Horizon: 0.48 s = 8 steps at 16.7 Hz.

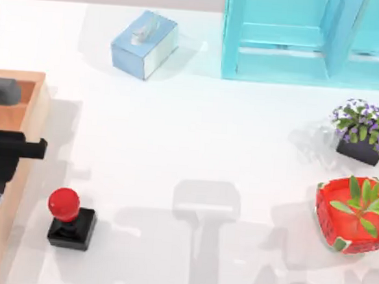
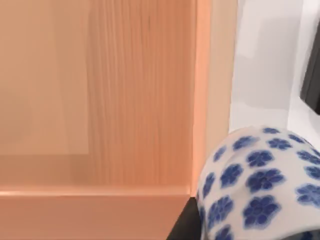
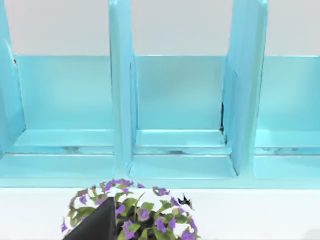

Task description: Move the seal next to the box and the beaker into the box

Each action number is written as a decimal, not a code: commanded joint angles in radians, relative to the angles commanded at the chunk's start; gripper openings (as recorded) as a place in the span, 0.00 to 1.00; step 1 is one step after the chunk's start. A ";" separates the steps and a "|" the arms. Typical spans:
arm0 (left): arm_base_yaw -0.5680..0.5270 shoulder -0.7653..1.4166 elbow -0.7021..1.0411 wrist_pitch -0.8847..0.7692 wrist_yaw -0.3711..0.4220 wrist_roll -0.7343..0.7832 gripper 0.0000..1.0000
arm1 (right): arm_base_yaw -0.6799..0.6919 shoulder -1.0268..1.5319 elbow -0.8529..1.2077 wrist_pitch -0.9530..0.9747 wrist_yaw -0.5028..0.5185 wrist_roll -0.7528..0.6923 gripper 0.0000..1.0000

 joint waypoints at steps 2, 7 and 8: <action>0.148 -0.002 -0.003 0.007 -0.001 0.148 0.00 | 0.000 0.000 0.000 0.000 0.000 0.000 1.00; 0.463 -0.004 -0.029 0.028 -0.005 0.463 0.00 | 0.000 0.000 0.000 0.000 0.000 0.000 1.00; 0.498 -0.005 -0.036 0.033 -0.006 0.499 0.00 | 0.000 0.000 0.000 0.000 0.000 0.000 1.00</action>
